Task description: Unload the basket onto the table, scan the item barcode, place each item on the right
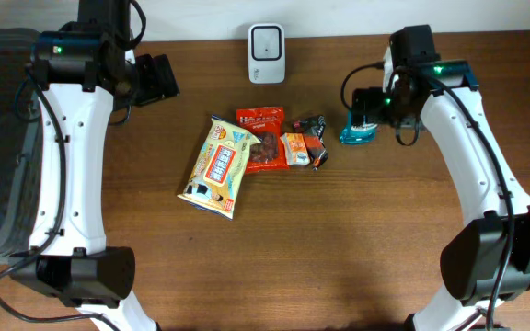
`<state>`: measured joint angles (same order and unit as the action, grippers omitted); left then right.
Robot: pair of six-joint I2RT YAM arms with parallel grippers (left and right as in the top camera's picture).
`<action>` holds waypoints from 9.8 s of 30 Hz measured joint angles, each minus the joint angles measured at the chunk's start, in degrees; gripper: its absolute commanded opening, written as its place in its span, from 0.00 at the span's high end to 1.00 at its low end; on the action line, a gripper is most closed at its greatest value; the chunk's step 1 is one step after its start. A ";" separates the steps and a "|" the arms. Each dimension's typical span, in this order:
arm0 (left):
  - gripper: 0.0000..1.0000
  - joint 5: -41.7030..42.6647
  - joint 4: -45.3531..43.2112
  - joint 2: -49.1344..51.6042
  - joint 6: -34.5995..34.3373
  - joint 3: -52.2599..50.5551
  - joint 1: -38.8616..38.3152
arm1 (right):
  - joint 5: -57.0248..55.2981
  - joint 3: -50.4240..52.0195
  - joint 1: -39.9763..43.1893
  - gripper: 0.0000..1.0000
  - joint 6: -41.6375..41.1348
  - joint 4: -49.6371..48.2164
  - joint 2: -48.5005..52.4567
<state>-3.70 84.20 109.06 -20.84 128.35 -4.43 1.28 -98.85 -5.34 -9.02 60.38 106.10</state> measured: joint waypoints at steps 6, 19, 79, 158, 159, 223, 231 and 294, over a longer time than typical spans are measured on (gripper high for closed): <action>0.01 0.00 -0.04 0.02 0.00 0.00 0.00 | -2.47 6.78 -0.02 0.02 -4.00 -6.54 -0.70; 0.01 0.00 0.00 0.02 0.00 0.00 0.00 | -3.85 41.03 -0.07 0.02 -1.27 -46.40 -21.88; 0.01 -0.02 -0.15 0.02 0.00 0.00 0.00 | 8.48 10.86 -14.14 0.36 -71.36 -87.73 19.30; 0.01 0.00 -0.02 0.02 0.00 0.00 0.00 | 14.21 -15.52 37.86 0.01 -0.52 -2.05 20.61; 0.01 0.00 -0.02 0.02 0.00 0.00 0.00 | 21.73 -15.52 35.58 0.01 0.48 -0.72 20.61; 0.01 0.00 -0.02 0.02 0.00 0.00 0.00 | 6.27 -26.62 -13.53 0.96 -31.52 -47.36 36.68; 0.01 0.00 0.02 0.02 0.00 0.00 0.00 | 5.49 -26.73 10.32 0.96 -31.58 -21.70 20.11; 0.01 0.02 -0.02 0.02 -0.02 0.00 0.00 | 10.78 -13.75 -25.18 0.47 -10.05 -3.52 22.10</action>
<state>-3.68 84.18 109.08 -20.86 128.35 -4.43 12.05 -112.60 -30.52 -19.07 56.86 128.20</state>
